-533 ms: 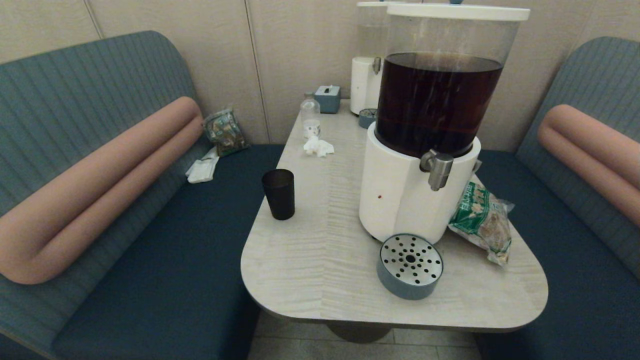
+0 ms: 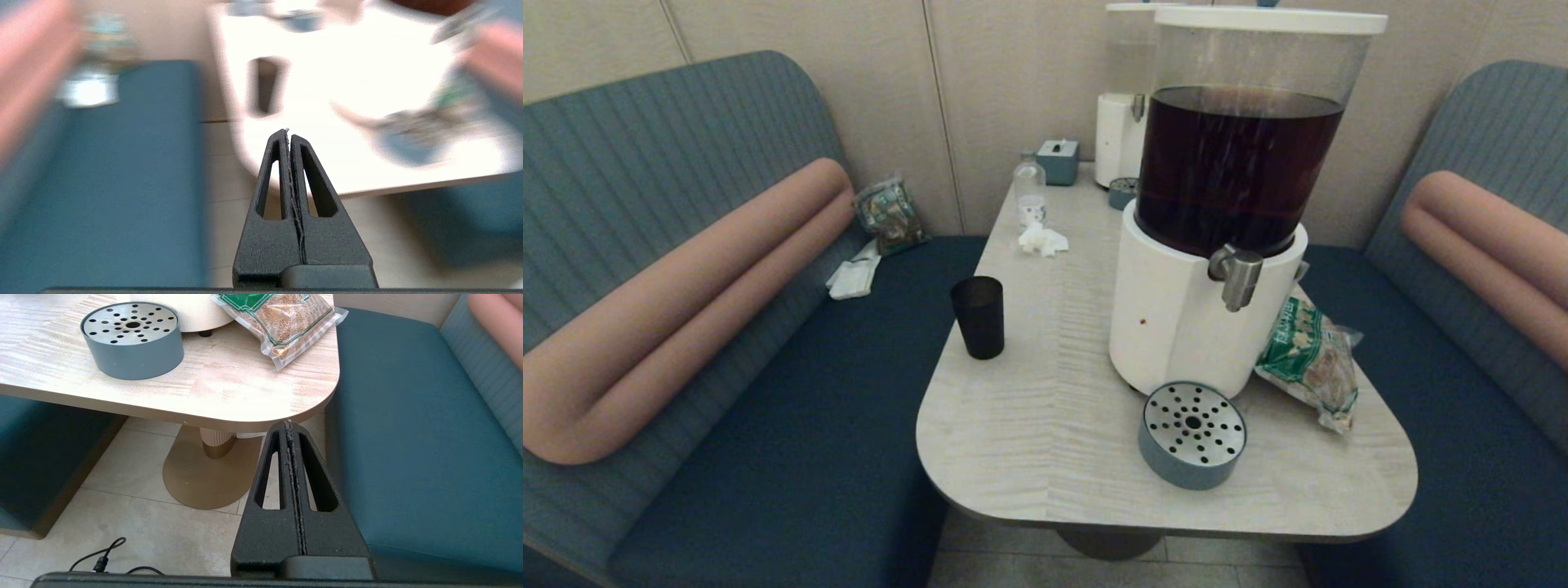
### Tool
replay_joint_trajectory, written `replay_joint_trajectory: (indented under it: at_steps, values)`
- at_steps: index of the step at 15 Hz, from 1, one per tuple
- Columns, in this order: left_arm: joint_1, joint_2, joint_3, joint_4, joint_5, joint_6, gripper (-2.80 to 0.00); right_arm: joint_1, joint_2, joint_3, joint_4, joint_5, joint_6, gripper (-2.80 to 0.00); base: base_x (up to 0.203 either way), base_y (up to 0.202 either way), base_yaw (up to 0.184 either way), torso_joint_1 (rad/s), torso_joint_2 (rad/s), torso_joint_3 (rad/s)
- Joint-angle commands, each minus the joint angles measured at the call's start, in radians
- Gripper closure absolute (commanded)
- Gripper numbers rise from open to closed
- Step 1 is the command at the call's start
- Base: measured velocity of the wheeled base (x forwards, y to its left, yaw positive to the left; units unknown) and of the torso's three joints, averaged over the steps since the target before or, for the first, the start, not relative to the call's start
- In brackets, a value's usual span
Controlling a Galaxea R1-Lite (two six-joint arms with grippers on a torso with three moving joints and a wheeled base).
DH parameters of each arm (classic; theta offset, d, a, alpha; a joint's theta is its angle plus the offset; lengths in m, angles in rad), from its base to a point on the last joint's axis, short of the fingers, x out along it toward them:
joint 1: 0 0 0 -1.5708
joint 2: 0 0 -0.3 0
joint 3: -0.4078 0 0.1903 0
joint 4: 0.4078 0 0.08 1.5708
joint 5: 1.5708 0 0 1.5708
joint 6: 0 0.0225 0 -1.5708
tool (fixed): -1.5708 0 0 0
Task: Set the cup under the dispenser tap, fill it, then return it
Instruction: Pick up the cup
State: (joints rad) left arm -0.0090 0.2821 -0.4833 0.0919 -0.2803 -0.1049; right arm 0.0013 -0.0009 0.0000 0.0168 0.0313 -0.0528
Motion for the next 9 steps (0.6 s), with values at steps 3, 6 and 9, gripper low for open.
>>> replay_joint_trajectory:
  at_steps: [3, 6, 9]
  values:
    - [-0.042, 0.43, -0.176, -0.174, -0.148, -0.212, 0.0, 0.0, -0.001, 0.002, 0.0, 0.001, -0.001, 0.0, 0.0, 0.0, 0.0, 0.0, 0.0, 0.0]
    - [-0.045, 0.649, -0.219, -0.406, -0.197, -0.279, -2.8, 0.0, -0.001, 0.002, 0.0, 0.001, -0.001, 0.0, 0.0, 0.0, 0.0, 0.0, 0.0, 0.0]
    - [0.042, 0.876, -0.278, -0.605, -0.352, -0.255, -2.8, 0.0, -0.001, 0.002, 0.0, 0.001, -0.001, 0.0, 0.0, 0.0, 0.0, 0.0, 0.0, 0.0]
